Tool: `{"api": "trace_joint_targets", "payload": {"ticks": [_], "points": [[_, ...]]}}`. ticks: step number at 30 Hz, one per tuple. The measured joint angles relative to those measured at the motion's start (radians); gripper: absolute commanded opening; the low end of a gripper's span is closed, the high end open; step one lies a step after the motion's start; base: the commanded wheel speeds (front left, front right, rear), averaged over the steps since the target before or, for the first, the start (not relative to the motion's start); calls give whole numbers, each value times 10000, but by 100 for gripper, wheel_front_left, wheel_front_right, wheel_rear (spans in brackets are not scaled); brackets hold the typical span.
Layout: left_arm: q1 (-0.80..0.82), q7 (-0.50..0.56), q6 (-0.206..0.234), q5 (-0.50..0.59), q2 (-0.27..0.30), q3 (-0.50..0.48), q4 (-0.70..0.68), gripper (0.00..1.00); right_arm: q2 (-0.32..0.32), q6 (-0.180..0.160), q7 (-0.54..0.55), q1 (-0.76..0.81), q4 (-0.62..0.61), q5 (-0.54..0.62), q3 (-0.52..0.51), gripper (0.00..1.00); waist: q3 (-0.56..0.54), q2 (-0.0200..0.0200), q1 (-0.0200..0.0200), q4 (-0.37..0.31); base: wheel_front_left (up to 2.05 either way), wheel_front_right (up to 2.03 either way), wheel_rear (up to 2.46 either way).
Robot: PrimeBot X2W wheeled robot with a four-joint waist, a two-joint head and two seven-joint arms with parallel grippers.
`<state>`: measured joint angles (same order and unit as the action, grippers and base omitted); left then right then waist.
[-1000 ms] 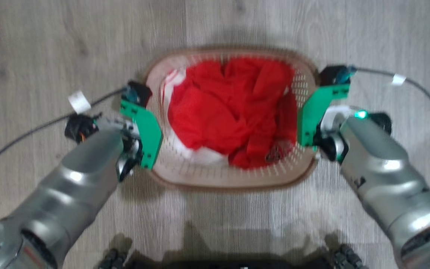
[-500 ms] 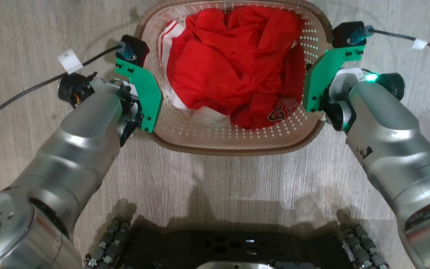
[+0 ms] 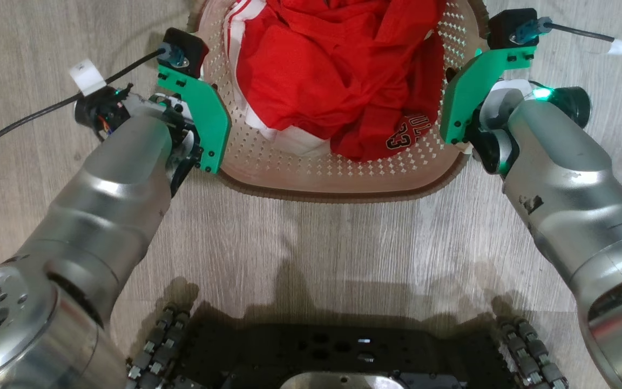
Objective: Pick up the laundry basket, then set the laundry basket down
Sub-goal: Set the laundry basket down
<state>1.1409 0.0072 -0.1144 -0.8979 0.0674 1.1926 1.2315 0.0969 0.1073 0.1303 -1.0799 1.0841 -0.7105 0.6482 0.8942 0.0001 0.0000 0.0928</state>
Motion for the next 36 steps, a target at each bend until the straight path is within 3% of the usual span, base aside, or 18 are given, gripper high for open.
{"api": "trace_joint_targets", "payload": {"ticks": [10,11,12,13,14,36], "points": [[75,-276,-8,0,-86,180,163,0,0,17,-107,-58,265,-481,255,0,93,0,0,14,0,0,0],[76,-324,0,0,-92,180,180,10,0,19,-134,-72,301,-522,276,0,99,0,0,18,0,0,0],[77,-368,8,0,-98,192,196,37,-8,36,-247,-95,364,-539,290,41,107,0,0,18,0,0,0],[83,-435,13,40,-102,270,201,52,-12,90,-324,-140,441,-541,318,96,116,0,0,19,0,0,0],[82,-451,15,107,-146,316,192,97,-25,92,-320,-214,493,-546,364,100,123,0,0,28,0,0,0],[55,-610,623,59,-324,550,94,100,-215,136,-614,-636,1333,-857,752,100,-118,0,0,139,0,0,0]]}}
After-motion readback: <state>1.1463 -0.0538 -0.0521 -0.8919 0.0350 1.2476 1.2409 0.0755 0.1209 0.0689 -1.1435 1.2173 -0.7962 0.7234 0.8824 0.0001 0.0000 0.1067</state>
